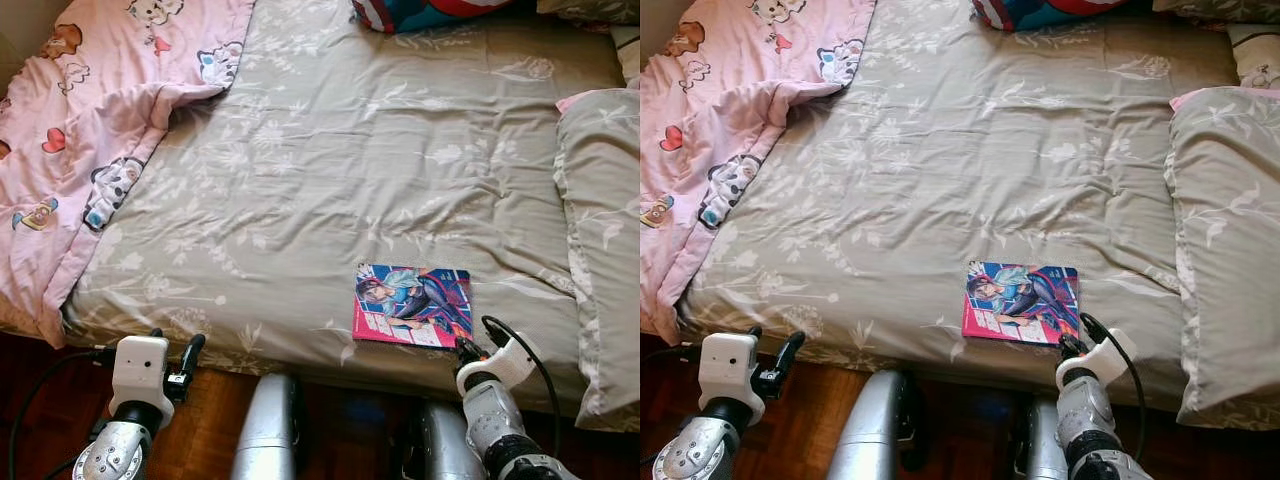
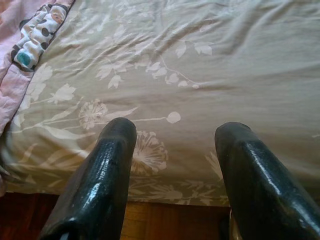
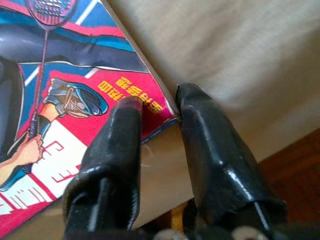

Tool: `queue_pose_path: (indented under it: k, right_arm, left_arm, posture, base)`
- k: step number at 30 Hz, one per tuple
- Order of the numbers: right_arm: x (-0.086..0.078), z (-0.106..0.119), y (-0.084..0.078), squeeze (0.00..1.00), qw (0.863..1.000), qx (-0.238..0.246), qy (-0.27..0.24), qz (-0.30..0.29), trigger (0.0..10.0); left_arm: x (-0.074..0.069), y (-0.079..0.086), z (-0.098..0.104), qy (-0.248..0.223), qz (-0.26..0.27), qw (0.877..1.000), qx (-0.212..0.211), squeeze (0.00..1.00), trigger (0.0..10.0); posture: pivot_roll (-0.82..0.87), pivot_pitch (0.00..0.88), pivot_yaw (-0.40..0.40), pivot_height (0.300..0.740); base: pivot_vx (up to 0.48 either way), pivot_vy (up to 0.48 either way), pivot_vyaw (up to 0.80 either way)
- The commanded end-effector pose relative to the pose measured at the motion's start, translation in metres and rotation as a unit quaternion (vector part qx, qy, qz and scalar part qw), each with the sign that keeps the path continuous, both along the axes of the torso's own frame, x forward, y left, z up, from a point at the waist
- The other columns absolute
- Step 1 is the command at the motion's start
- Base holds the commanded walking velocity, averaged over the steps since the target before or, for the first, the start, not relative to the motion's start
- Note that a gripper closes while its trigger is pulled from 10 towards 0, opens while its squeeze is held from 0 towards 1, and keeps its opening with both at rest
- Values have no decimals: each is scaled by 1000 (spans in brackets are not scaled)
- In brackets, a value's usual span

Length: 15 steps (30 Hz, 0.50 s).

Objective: Clean up the room

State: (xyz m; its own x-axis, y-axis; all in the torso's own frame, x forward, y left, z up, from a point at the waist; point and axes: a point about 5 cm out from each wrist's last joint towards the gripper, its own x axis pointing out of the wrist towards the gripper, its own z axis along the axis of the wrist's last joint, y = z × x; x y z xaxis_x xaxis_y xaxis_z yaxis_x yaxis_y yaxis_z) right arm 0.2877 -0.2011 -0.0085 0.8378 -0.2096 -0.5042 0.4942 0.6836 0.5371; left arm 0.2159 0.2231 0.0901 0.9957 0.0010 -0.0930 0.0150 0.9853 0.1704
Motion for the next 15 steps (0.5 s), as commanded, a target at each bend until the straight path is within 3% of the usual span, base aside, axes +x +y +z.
queue_pose_path:
  k: [1,10,15]
  right_arm:
    - [-21,-20,0,992,998,12,54,-13,10000]
    - [-20,-19,-2,980,998,9,53,-20,10000]
    - [-9,-6,-6,949,999,-35,17,-5,10000]
  left_arm:
    - [-6,3,-7,18,8,1000,5,0,10000]
    - [-4,2,-6,16,7,1000,4,0,10000]
    - [-1,1,-7,15,7,1000,3,0,10000]
  posture:
    - [230,380,114,642]
    - [229,374,115,642]
    - [220,366,108,642]
  base:
    - [0,0,0]
    - [0,0,0]
    - [0,0,0]
